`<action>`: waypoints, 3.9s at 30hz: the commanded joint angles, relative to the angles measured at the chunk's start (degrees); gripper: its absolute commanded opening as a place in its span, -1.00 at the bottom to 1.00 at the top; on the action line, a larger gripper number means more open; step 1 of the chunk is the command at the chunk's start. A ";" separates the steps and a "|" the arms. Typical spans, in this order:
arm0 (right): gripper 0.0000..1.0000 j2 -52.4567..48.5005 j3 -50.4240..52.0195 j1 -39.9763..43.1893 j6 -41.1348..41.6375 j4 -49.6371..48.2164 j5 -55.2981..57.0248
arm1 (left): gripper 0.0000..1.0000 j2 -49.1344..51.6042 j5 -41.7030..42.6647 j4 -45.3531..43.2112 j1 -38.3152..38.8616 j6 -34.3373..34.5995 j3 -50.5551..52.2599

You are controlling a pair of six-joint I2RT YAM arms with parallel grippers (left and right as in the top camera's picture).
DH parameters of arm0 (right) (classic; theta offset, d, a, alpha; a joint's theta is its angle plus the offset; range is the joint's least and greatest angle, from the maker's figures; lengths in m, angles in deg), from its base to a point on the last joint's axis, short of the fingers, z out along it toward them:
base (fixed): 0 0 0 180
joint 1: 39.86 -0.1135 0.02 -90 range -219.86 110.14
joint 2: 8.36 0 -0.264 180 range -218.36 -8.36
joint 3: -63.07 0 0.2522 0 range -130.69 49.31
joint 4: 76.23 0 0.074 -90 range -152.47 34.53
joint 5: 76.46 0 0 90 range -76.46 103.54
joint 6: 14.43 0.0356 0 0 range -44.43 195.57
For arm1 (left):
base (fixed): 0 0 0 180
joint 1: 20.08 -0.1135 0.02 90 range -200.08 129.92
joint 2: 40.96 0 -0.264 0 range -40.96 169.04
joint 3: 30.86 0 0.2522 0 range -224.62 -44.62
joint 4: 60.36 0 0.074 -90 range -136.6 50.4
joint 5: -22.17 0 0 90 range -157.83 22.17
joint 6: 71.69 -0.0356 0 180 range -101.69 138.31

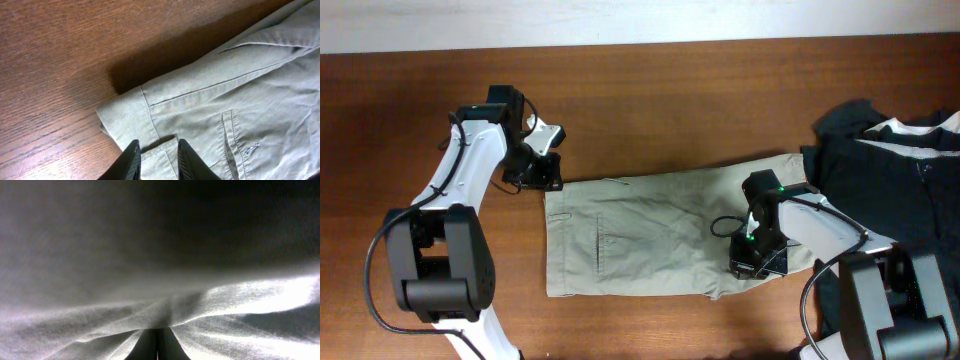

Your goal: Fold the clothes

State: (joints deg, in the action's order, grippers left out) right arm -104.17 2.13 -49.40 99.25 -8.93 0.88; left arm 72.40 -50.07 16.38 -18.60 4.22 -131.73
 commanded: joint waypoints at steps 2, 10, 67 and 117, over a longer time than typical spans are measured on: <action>-0.86 -1.29 -0.33 9.44 1.77 5.35 3.32 | -0.20 -0.66 0.42 0.13 0.02 -0.37 -0.68; -0.02 2.56 -11.56 10.27 -12.74 9.86 -10.08 | -0.03 0.22 4.46 -16.24 -0.35 13.44 19.02; -0.92 -13.64 -16.44 13.38 -8.15 -11.19 5.44 | 0.03 0.20 7.21 -0.46 -5.27 3.43 -8.15; -0.55 -15.21 -19.04 -2.10 9.44 -17.09 -1.16 | -0.98 -3.65 0.35 -11.61 1.38 11.23 16.06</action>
State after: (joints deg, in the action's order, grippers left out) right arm -117.81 -16.82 -56.85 103.75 -28.40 -7.17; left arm 70.13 -45.57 5.24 -17.42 16.59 -118.53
